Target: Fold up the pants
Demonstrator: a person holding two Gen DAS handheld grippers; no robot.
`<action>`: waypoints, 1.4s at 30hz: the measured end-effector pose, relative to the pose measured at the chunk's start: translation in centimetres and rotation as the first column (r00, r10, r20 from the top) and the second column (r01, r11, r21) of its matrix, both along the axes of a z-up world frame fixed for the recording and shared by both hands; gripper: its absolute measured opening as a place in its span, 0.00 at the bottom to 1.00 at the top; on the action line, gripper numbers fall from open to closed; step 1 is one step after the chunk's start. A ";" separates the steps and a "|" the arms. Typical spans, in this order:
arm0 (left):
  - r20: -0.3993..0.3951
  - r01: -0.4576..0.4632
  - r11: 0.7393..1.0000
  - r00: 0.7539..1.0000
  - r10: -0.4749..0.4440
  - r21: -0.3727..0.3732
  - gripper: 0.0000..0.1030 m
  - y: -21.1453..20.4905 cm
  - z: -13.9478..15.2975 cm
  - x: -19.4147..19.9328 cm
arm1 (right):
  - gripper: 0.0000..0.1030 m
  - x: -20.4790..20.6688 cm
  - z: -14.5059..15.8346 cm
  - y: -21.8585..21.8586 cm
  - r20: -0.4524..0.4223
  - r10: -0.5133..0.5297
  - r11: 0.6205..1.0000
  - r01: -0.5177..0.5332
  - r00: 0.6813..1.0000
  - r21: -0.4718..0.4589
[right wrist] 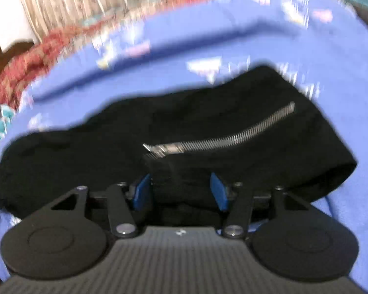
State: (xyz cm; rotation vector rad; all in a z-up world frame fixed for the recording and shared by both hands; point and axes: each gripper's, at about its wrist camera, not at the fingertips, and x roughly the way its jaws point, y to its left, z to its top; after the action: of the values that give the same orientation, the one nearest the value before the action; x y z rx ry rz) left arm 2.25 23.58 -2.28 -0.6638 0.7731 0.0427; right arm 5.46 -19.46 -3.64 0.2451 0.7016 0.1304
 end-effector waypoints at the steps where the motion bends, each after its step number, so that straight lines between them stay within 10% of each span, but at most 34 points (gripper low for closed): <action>1: -0.010 -0.008 1.000 1.000 0.008 -0.012 0.93 0.4 -0.5 0.5 | 0.55 -0.6 0.6 0.6 0.026 0.002 1.000 -0.003 1.000 0.024; 4: -0.024 -0.042 0.998 0.999 0.041 -0.041 0.99 0.9 -1.8 1.8 | 0.50 -0.8 1.3 3.8 0.049 0.087 0.990 -0.092 0.995 0.104; 8: -0.035 -0.046 0.997 0.998 0.044 -0.069 1.00 1.1 -3.1 4.1 | 0.13 3.3 0.9 9.9 -0.004 0.265 0.951 -0.261 0.964 0.169; 13: -0.040 -0.088 0.994 0.995 0.086 -0.060 0.99 1.0 -3.9 5.9 | 0.08 8.2 0.0 16.9 -0.049 0.371 0.888 -0.339 0.927 0.310; 17: -0.044 -0.095 0.995 0.995 0.095 0.002 0.39 0.3 -3.8 6.8 | 0.01 10.5 -5.2 20.6 -0.302 0.416 0.876 -0.289 0.858 0.386; 18: -0.038 -0.085 0.996 0.996 0.085 -0.005 0.29 0.1 -3.5 6.9 | 0.00 10.2 -6.1 20.2 -0.264 0.387 0.864 -0.248 0.884 0.438; 21: 0.075 -0.015 0.993 0.997 0.006 0.117 0.23 -3.0 -0.8 6.4 | 0.01 10.3 -5.9 19.2 -0.293 0.375 0.842 -0.191 0.879 0.505; 25: 0.202 0.185 0.932 0.946 -0.255 0.312 0.22 -10.4 2.4 6.0 | 0.09 9.7 -4.3 16.3 -0.253 0.351 0.831 -0.175 0.902 0.527; 29: 0.203 0.393 0.788 0.822 -0.532 0.474 0.25 -18.8 2.7 5.1 | 0.09 7.0 -2.3 8.7 -0.152 0.185 0.833 -0.073 0.971 0.549; 34: 0.091 0.600 0.629 0.684 -0.724 0.495 0.55 -25.8 0.4 3.7 | 0.18 3.0 -0.6 0.1 -0.097 -0.038 0.853 0.083 0.995 0.516; 38: 0.120 0.607 0.632 0.669 -0.734 0.482 0.77 -24.9 1.6 1.6 | 0.45 2.1 -0.6 -1.3 -0.080 -0.051 0.841 0.086 0.996 0.534; 42: 0.210 0.552 0.739 0.728 -0.653 0.385 0.85 -19.9 4.0 0.3 | 0.64 3.2 -0.6 0.5 -0.073 0.024 0.853 0.017 0.997 0.521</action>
State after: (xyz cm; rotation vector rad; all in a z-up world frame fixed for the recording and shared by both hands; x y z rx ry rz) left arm 2.58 3.63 1.73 -0.0880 0.6052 -0.5469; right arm 8.61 -18.95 -4.25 0.7772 0.7334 0.3188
